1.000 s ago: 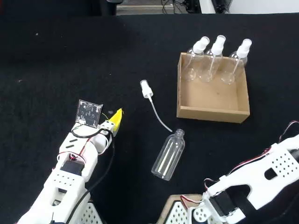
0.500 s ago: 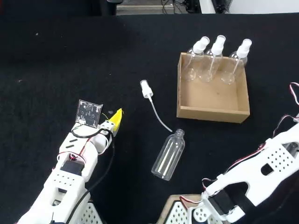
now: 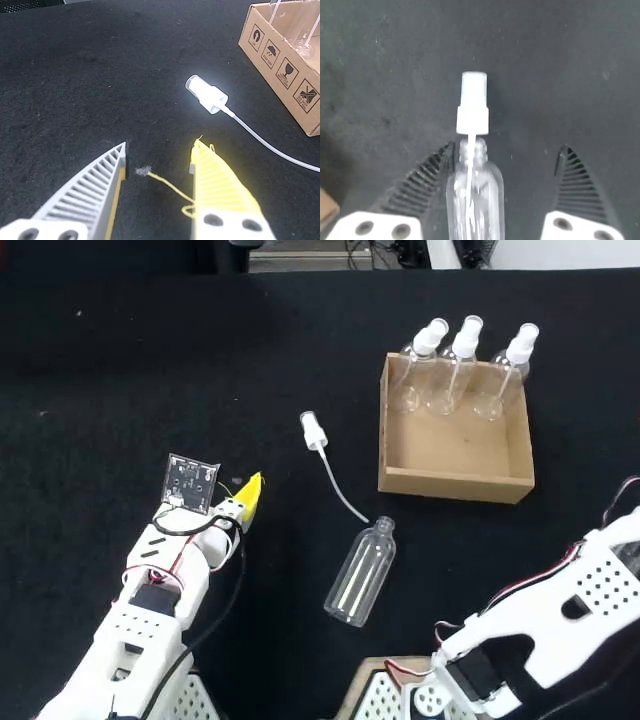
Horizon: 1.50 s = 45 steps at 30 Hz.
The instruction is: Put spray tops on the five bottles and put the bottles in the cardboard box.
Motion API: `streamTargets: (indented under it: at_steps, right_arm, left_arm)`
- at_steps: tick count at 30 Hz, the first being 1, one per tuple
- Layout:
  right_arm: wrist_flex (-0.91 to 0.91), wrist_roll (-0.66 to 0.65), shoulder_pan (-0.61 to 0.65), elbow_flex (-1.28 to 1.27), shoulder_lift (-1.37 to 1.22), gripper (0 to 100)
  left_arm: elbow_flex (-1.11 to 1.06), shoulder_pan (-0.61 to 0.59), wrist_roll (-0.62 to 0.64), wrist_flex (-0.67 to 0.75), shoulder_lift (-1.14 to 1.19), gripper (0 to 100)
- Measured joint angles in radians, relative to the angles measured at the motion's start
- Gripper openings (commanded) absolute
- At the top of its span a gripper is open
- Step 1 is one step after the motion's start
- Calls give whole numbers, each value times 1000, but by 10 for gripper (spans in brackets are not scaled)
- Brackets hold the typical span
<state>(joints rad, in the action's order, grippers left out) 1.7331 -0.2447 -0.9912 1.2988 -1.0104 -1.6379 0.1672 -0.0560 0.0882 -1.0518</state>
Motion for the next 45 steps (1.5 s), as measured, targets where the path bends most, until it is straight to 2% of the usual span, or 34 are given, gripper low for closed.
streamTargets:
  at_steps: [6, 11, 27, 33, 45]
  right_arm:
    - [0, -29, 2, -387, 170, 279]
    - [-12, -54, 2, -522, 233, 279]
    - [-81, -75, 2, -548, 244, 279]
    - [-91, -74, 8, -548, 147, 277]
    - [-91, -74, 31, -548, 112, 20]
  left_arm:
    - [0, 0, 0, 0, 0, 205]
    - [0, 0, 0, 0, 0, 205]
    - [0, 0, 0, 0, 0, 205]
    - [0, 0, 0, 0, 0, 205]
    - [0, 0, 0, 0, 0, 205]
